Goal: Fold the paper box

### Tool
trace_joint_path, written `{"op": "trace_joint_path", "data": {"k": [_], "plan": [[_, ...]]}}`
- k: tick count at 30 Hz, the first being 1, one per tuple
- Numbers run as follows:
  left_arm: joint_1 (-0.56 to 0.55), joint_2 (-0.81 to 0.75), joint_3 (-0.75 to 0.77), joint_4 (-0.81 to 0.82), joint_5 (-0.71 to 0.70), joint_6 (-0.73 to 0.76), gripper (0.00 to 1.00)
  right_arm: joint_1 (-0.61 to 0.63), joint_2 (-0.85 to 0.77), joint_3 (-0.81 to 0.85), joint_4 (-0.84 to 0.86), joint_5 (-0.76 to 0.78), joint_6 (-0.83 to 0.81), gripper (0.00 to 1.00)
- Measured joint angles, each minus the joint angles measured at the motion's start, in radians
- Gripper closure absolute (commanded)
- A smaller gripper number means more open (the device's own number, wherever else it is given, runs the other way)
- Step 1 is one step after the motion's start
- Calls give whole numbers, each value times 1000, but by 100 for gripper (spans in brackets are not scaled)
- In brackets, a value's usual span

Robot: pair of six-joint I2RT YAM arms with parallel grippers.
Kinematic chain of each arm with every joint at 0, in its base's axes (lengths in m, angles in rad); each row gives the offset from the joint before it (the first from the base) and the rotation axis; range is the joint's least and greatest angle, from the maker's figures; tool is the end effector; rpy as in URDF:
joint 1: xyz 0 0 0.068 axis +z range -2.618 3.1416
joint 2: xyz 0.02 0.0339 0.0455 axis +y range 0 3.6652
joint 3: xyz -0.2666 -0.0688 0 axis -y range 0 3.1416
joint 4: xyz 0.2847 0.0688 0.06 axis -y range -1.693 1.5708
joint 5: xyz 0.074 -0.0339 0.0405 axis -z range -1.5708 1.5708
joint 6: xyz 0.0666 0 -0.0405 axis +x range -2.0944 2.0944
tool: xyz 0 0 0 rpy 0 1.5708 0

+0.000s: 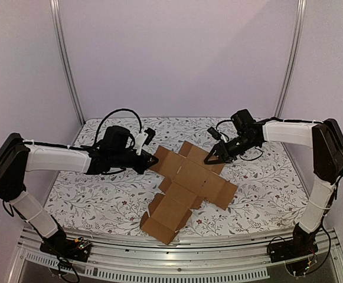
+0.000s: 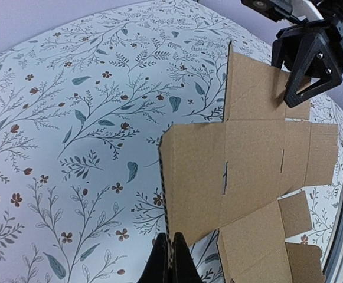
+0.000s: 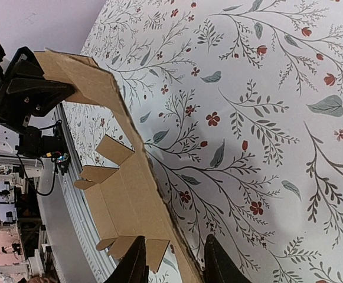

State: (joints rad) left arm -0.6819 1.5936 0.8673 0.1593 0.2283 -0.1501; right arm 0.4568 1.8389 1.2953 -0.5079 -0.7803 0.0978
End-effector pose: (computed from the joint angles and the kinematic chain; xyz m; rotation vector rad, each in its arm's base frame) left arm 0.2979 -0.2612 0.1612 0.7138 2.0925 -0.7207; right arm 0.3612 0.2297 0.1693 -0.7438 2.5079 1.2176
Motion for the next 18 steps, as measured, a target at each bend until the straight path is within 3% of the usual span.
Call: {"op": "trace_joint_path", "data": {"k": [18], "plan": [[2, 6, -16, 40, 53, 15, 100, 8, -35, 0, -44, -3, -54, 74]]}}
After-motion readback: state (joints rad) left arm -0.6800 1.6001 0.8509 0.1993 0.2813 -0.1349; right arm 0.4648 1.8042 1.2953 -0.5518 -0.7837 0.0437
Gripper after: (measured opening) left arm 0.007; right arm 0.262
